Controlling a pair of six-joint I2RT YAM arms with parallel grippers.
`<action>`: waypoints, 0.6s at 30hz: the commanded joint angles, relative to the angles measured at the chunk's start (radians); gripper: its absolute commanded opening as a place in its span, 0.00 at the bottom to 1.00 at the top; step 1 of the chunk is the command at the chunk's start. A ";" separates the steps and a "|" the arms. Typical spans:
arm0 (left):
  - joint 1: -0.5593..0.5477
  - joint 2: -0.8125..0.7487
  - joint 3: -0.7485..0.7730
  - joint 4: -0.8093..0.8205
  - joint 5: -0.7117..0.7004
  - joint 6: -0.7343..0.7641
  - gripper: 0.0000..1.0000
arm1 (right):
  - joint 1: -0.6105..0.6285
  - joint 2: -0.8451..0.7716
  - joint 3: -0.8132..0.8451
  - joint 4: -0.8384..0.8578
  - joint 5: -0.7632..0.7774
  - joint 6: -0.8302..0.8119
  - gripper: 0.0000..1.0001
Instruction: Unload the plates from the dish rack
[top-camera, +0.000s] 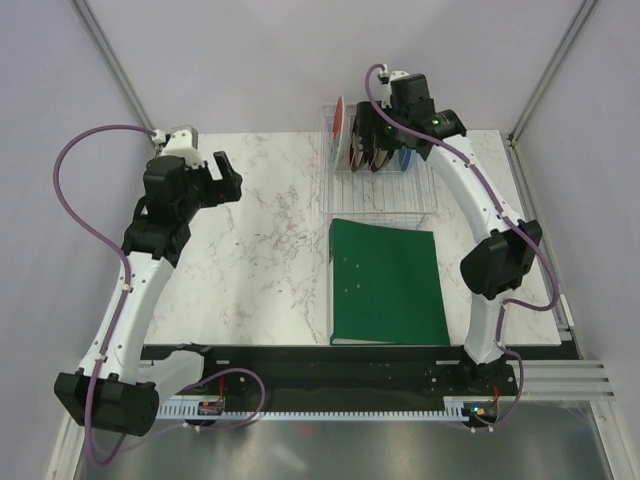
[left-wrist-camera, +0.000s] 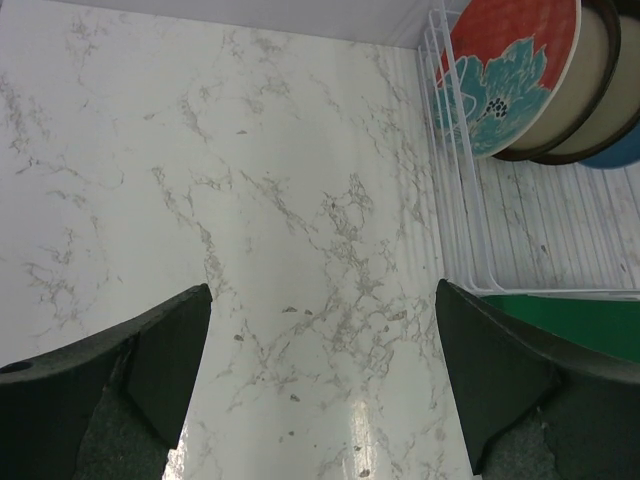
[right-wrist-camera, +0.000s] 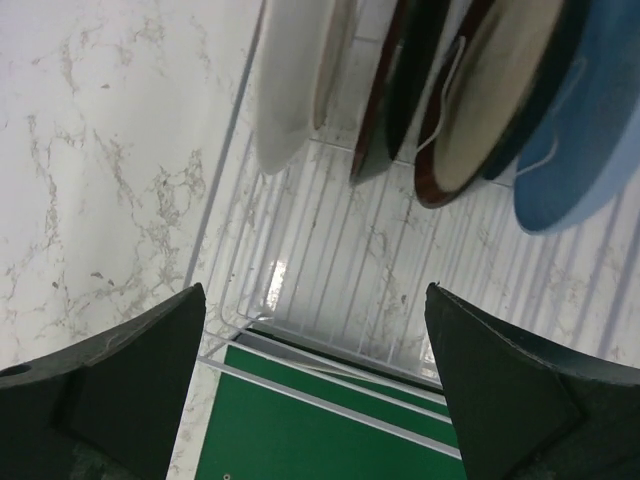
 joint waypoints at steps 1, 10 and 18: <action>-0.001 0.021 0.045 -0.023 0.027 -0.031 1.00 | 0.068 0.056 0.156 -0.043 0.040 -0.022 0.98; -0.001 0.049 0.063 -0.022 0.025 -0.032 1.00 | 0.136 -0.079 -0.137 0.294 0.391 0.004 0.98; -0.001 0.083 0.057 -0.018 0.035 -0.038 1.00 | 0.194 0.246 0.299 0.167 0.388 -0.082 0.98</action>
